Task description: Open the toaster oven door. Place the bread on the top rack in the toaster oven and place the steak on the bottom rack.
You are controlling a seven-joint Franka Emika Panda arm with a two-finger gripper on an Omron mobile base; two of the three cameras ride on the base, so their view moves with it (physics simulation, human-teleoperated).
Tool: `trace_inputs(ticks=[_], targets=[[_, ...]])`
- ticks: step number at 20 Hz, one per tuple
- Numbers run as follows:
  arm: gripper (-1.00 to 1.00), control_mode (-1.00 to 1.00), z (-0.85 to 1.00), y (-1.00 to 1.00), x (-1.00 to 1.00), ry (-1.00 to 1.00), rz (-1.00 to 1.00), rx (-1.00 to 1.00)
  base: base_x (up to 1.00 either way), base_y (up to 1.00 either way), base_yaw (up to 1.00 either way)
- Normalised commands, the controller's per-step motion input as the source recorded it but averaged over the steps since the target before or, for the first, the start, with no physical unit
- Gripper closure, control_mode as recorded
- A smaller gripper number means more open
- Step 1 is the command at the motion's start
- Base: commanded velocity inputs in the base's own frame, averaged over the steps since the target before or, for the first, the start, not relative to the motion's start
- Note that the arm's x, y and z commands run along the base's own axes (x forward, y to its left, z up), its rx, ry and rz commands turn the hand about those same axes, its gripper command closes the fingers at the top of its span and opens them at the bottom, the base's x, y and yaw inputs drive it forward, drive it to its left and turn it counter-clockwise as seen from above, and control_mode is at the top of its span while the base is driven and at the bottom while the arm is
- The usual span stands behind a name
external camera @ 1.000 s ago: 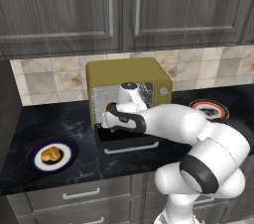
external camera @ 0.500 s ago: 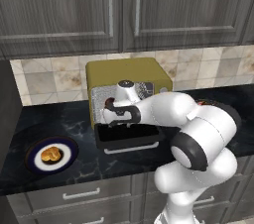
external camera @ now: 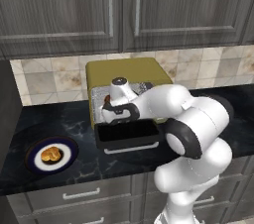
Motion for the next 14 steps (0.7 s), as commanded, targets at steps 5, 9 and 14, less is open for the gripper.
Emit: trace_inputs(ticks=[5,9,14], targets=[[-1.00,-1.00,-0.02,0.00,0.22,0.00,0.00,-0.05,0.00,0.00,0.00],[-1.00,-1.00,-0.12,0.00,0.31,0.00,0.00,0.00,0.00,0.00,0.00],[-1.00,-1.00,-0.12,0.00,0.30,0.00,0.00,0.00,0.00,0.00,0.00]])
